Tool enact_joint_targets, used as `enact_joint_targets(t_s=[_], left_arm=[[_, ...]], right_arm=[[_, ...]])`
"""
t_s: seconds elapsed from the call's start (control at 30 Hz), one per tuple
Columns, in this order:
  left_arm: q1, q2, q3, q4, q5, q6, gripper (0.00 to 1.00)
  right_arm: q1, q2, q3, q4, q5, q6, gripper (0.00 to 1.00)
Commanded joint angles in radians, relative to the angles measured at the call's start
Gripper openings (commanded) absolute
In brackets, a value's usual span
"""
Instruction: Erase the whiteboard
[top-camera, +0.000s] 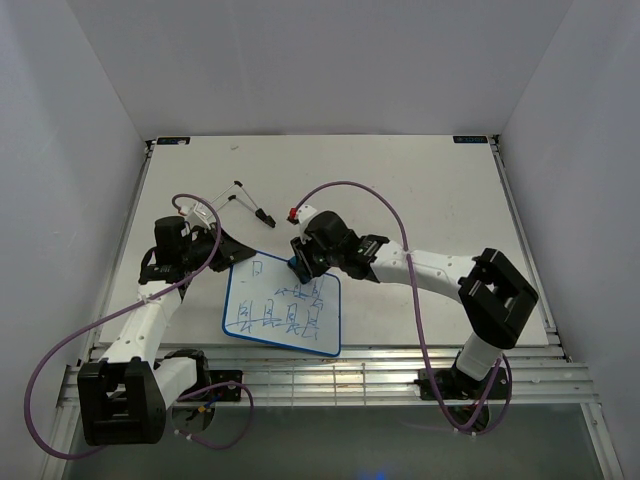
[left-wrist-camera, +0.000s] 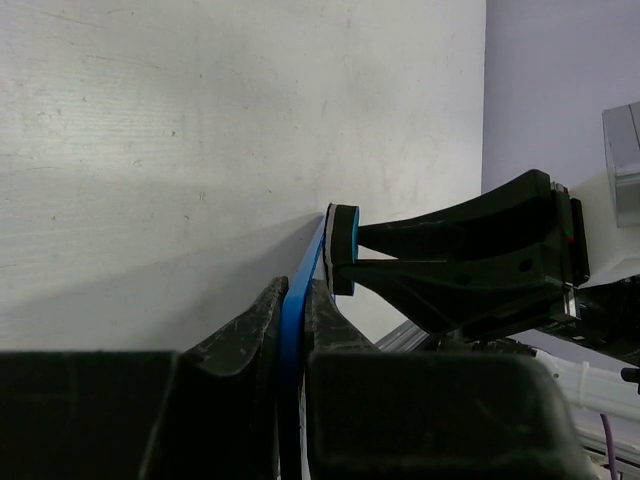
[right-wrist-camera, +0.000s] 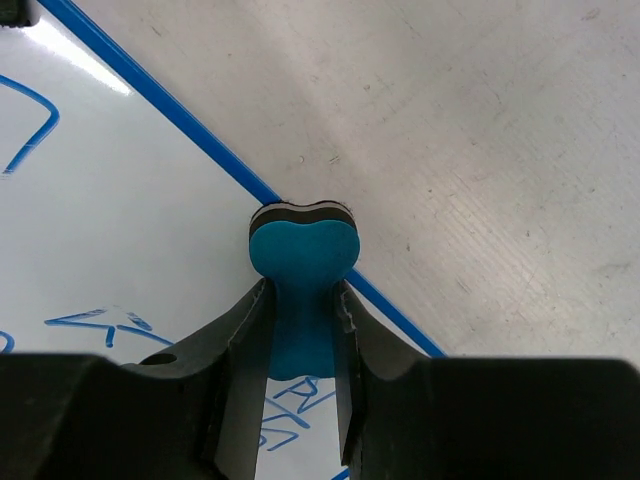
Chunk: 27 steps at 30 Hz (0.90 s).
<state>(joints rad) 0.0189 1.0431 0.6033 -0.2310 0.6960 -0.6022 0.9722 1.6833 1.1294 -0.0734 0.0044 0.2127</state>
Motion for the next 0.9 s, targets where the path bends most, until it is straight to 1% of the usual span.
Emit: enact_joint_targets(t_s=[0.0, 0.3, 0.43, 0.53, 0.7, 0.87], left_arm=[[-0.004, -0.012, 0.006, 0.016, -0.016, 0.062, 0.00], [-0.002, -0.014, 0.004, 0.016, -0.020, 0.061, 0.00], [-0.002, -0.011, 0.006, 0.015, -0.020, 0.061, 0.00], [-0.002, -0.011, 0.007, 0.016, -0.020, 0.061, 0.00], [-0.004, -0.015, 0.006, 0.015, -0.018, 0.061, 0.00], [-0.004, -0.025, 0.006, 0.016, -0.016, 0.061, 0.00]], right_arm=[[0.049, 0.004, 0.024, 0.021, -0.076, 0.010, 0.15], [0.174, 0.128, 0.317, 0.006, -0.164, 0.010, 0.13], [0.223, 0.157, 0.378, -0.003, -0.195, 0.019, 0.13], [0.241, 0.171, 0.388, -0.020, -0.193, 0.017, 0.13], [0.217, 0.200, 0.386, -0.115, -0.078, -0.007, 0.13], [0.126, 0.213, 0.354, -0.189, 0.046, -0.007, 0.13]])
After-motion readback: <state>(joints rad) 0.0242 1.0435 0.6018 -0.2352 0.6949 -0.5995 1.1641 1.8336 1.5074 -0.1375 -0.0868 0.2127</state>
